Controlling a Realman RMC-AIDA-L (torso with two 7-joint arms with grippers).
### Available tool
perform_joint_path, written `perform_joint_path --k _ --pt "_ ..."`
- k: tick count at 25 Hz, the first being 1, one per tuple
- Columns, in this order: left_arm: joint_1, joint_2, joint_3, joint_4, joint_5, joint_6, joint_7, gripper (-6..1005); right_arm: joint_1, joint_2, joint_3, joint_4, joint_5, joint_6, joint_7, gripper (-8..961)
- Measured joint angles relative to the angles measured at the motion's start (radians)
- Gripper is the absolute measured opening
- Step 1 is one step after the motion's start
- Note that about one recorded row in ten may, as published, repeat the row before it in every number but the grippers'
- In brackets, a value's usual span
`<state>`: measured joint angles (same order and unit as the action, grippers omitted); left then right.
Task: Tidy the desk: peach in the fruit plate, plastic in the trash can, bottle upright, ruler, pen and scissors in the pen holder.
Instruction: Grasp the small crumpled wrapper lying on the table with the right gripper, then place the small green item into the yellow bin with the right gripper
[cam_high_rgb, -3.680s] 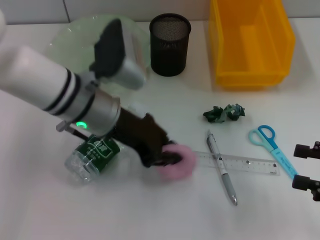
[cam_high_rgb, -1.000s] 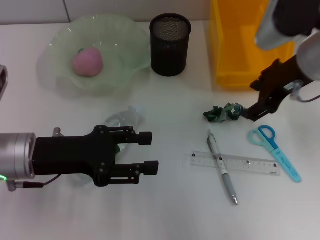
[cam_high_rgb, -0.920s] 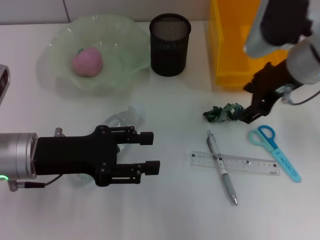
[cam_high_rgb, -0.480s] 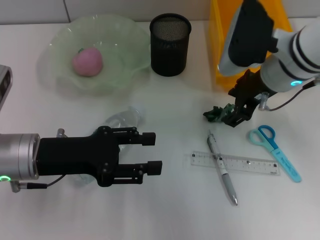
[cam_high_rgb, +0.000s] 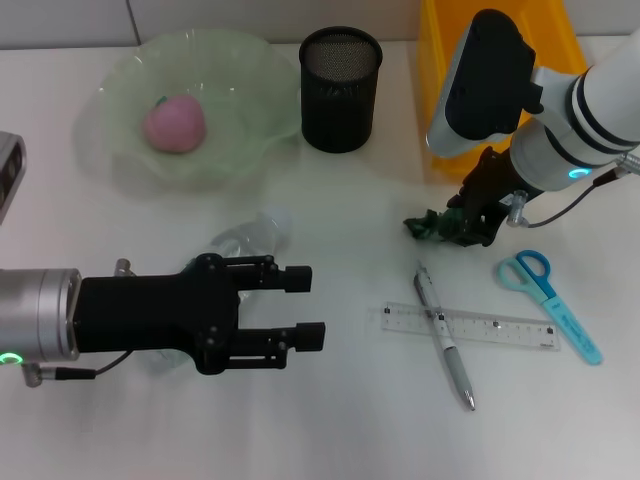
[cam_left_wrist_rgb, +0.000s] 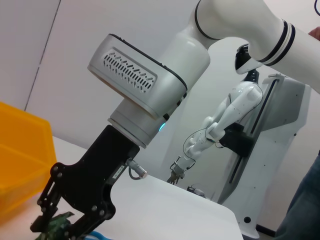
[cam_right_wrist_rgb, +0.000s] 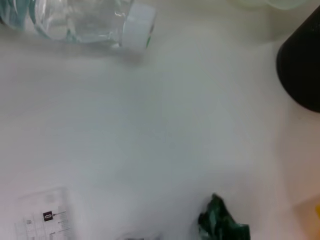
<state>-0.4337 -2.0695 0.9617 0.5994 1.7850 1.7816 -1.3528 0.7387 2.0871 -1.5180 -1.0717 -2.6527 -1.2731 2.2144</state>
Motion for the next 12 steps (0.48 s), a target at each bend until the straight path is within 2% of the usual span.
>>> perform_joint_path --k 7,12 --pt "-0.002 0.002 -0.004 -0.012 0.001 -0.001 0.002 693 -0.012 -0.001 0.002 -0.010 0.002 -0.006 0.000 208" --pt "-0.002 0.001 -0.001 -0.012 0.003 -0.003 0.003 692 -0.048 -0.004 0.013 -0.086 0.042 -0.065 0.001 32"
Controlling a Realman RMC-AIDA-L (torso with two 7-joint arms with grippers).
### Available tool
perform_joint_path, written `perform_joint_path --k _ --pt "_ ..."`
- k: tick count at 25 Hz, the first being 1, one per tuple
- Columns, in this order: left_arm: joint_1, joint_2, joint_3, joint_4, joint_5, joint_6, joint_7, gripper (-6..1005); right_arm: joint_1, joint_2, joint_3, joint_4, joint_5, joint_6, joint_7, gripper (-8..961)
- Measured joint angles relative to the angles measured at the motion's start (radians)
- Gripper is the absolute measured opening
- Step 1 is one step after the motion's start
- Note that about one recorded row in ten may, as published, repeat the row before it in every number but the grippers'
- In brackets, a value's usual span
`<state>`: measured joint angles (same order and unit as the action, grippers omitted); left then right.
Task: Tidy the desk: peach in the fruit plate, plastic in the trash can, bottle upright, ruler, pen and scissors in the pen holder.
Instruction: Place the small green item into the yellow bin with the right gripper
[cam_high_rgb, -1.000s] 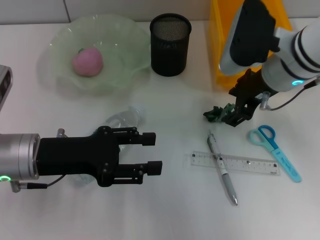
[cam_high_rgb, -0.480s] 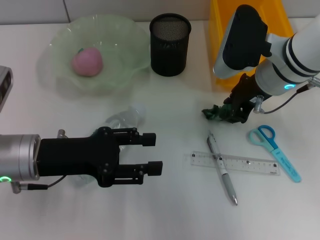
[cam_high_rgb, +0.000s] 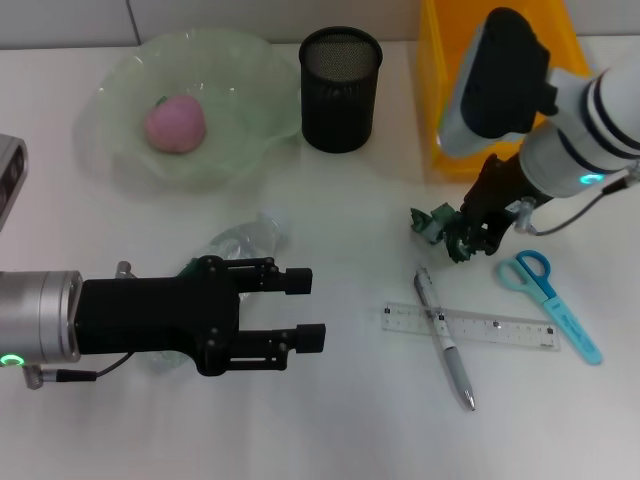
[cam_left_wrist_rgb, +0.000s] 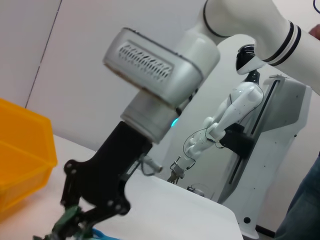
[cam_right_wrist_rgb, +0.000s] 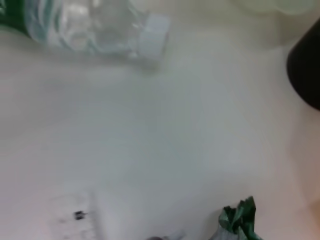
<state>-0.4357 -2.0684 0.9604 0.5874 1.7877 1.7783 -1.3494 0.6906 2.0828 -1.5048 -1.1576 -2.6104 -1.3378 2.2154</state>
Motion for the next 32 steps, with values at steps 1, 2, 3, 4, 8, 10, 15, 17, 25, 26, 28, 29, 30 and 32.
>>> perform_joint_path --k 1,2,3,4,8,10,15,17,25,26,28,29,30,32 --pt "0.000 0.000 0.001 0.000 0.000 -0.001 0.001 692 -0.025 -0.001 0.019 -0.054 0.010 -0.029 0.000 -2" --pt "0.000 0.000 0.001 0.000 0.000 -0.001 0.001 692 -0.025 -0.001 0.019 -0.054 0.010 -0.029 0.000 -2" --pt "0.000 0.000 0.001 -0.001 0.000 -0.001 0.001 692 -0.039 -0.001 0.038 -0.086 0.011 -0.045 0.000 -2" --pt "0.000 0.000 0.001 -0.001 0.000 -0.001 0.001 692 -0.053 -0.001 0.056 -0.116 0.016 -0.060 -0.001 -2" --pt "0.000 -0.001 0.001 -0.001 0.000 -0.001 0.007 692 -0.114 -0.002 0.181 -0.260 0.101 -0.115 -0.027 -2" --pt "0.000 -0.001 0.001 -0.001 0.000 -0.001 0.010 692 -0.132 -0.002 0.285 -0.308 0.168 -0.128 -0.037 -2" --pt "0.000 0.000 0.001 -0.002 -0.004 0.000 0.010 692 -0.162 -0.003 0.509 -0.333 0.301 -0.032 -0.050 -1" --pt "0.000 0.000 0.001 -0.002 -0.005 0.000 0.010 692 -0.170 -0.003 0.530 -0.301 0.305 0.069 -0.055 -1" --pt "-0.008 -0.001 0.001 -0.002 -0.005 -0.001 0.007 691 -0.067 -0.012 0.530 0.003 0.297 0.302 -0.090 75" --pt "-0.008 -0.001 0.001 -0.002 -0.005 0.000 0.005 691 -0.040 -0.013 0.528 0.063 0.285 0.331 -0.098 91" --pt "-0.008 -0.001 0.001 -0.002 -0.005 -0.001 0.004 691 -0.031 -0.013 0.527 0.081 0.278 0.339 -0.100 121" --pt "-0.008 -0.001 0.001 -0.003 -0.005 -0.001 0.003 691 -0.026 -0.013 0.528 0.092 0.272 0.347 -0.101 136" --pt "-0.008 -0.001 0.001 -0.003 -0.005 -0.001 0.002 691 -0.023 -0.011 0.528 0.099 0.266 0.353 -0.102 152" --pt "-0.007 -0.001 0.000 -0.003 -0.005 0.000 0.002 691 -0.020 -0.010 0.529 0.103 0.262 0.358 -0.102 213"
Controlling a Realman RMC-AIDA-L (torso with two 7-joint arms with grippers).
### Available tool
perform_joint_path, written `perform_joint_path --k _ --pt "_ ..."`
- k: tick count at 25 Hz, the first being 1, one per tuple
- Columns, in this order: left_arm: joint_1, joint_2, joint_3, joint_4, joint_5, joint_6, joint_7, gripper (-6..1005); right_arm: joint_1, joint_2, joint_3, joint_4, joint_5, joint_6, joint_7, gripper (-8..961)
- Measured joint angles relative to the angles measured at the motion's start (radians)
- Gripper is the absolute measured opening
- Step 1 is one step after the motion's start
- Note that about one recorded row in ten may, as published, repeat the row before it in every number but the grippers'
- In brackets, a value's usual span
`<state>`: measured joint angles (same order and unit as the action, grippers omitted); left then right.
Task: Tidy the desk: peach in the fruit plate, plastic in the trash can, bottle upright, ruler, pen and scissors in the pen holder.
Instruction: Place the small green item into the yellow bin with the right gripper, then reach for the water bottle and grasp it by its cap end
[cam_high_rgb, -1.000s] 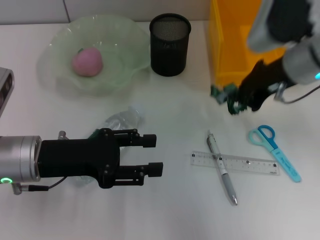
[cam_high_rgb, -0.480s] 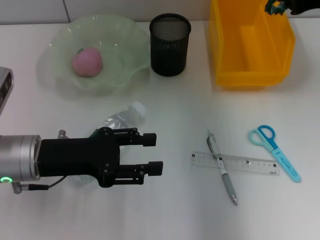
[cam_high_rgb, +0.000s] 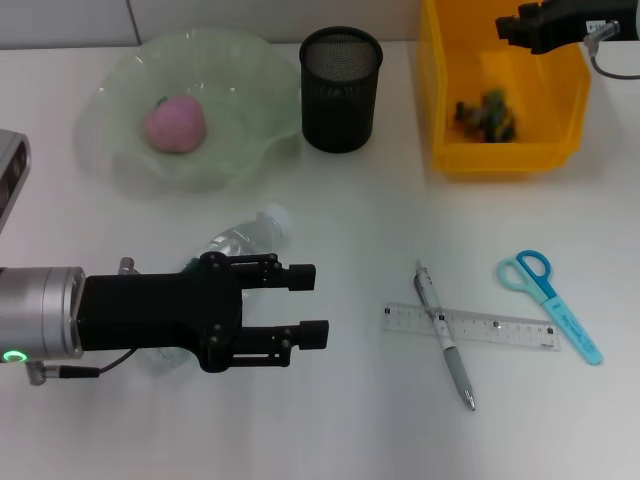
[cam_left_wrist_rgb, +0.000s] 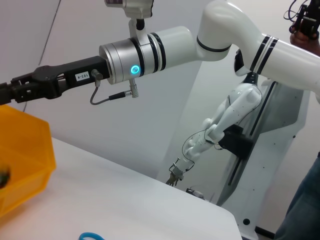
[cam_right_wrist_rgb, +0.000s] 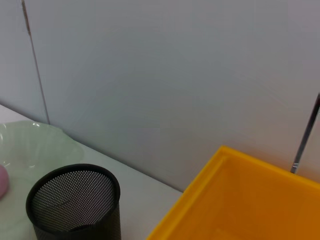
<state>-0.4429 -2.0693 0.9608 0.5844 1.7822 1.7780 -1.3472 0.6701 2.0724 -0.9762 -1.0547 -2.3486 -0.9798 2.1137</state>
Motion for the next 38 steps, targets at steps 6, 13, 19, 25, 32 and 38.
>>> perform_joint_path --k 6,13,19,25,32,38 --pt "-0.001 0.000 -0.006 0.000 0.000 0.002 -0.009 691 -0.017 0.002 0.009 -0.032 0.006 -0.024 0.000 436" --pt "-0.023 0.007 -0.016 0.055 0.003 0.007 -0.141 690 -0.152 -0.023 0.036 -0.178 0.232 -0.296 -0.083 565" --pt "-0.044 0.007 -0.010 0.172 0.025 0.002 -0.302 690 -0.301 -0.034 0.193 -0.103 0.517 -0.764 -0.370 632" --pt "-0.123 0.004 0.023 0.339 0.109 -0.055 -0.618 690 -0.356 -0.039 0.307 0.122 0.527 -0.878 -0.582 633" --pt "-0.306 -0.004 0.244 0.518 0.452 -0.242 -1.048 690 -0.389 -0.059 0.366 0.320 0.522 -0.920 -0.739 634" --pt "-0.358 -0.010 0.434 0.523 0.636 -0.363 -1.226 689 -0.433 -0.038 0.368 0.355 0.521 -0.926 -0.852 634"
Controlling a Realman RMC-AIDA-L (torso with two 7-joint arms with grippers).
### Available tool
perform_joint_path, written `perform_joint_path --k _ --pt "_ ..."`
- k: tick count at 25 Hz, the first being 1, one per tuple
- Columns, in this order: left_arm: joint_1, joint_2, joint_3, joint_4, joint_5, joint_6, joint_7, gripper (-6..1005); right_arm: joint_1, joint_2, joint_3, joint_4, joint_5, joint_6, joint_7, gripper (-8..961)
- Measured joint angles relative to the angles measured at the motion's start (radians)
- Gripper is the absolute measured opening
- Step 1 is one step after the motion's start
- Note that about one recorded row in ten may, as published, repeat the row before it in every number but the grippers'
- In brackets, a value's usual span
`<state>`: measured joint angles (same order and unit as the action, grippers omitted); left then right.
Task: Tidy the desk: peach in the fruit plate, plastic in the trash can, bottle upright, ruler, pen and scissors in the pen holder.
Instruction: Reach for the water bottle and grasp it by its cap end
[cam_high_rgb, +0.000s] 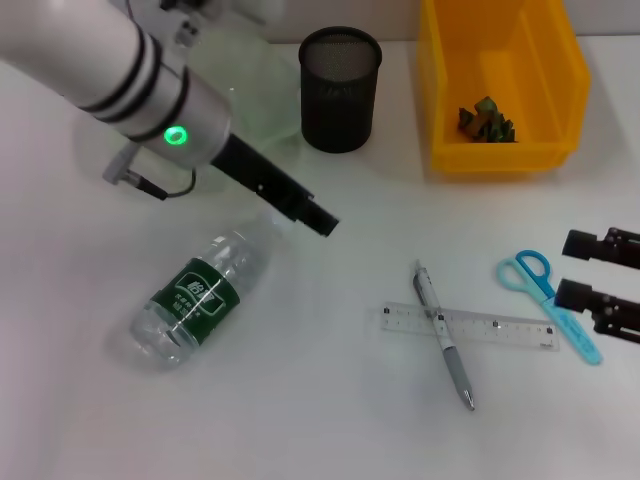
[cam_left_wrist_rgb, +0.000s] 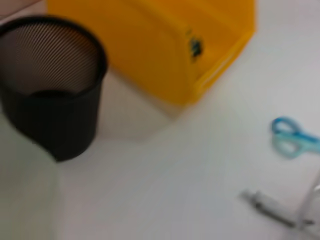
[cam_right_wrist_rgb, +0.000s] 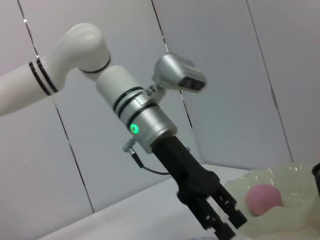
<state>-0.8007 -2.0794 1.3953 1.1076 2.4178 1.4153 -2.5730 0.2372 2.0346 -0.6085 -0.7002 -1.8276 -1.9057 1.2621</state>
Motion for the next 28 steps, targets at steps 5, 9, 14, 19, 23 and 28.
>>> perform_joint_path --k 5,9,14,19,23,28 --pt "-0.006 -0.001 0.103 0.012 0.095 -0.052 -0.104 689 0.002 -0.002 -0.001 0.040 -0.001 0.000 -0.039 635" --pt "-0.008 -0.001 0.141 0.012 0.137 -0.077 -0.145 689 0.012 -0.003 0.001 0.052 -0.001 0.010 -0.046 635" --pt "-0.009 -0.001 0.177 0.003 0.165 -0.116 -0.171 689 0.023 0.000 0.001 0.052 -0.001 0.022 -0.046 636" --pt "-0.019 -0.001 0.191 -0.019 0.172 -0.134 -0.173 688 0.028 0.000 0.001 0.053 -0.001 0.023 -0.046 634" --pt "-0.020 -0.001 0.197 -0.026 0.173 -0.140 -0.172 688 0.029 0.000 0.001 0.054 -0.001 0.024 -0.046 633" --pt "-0.020 -0.001 0.235 -0.043 0.175 -0.158 -0.173 688 0.035 0.001 0.001 0.059 -0.001 0.029 -0.043 633"
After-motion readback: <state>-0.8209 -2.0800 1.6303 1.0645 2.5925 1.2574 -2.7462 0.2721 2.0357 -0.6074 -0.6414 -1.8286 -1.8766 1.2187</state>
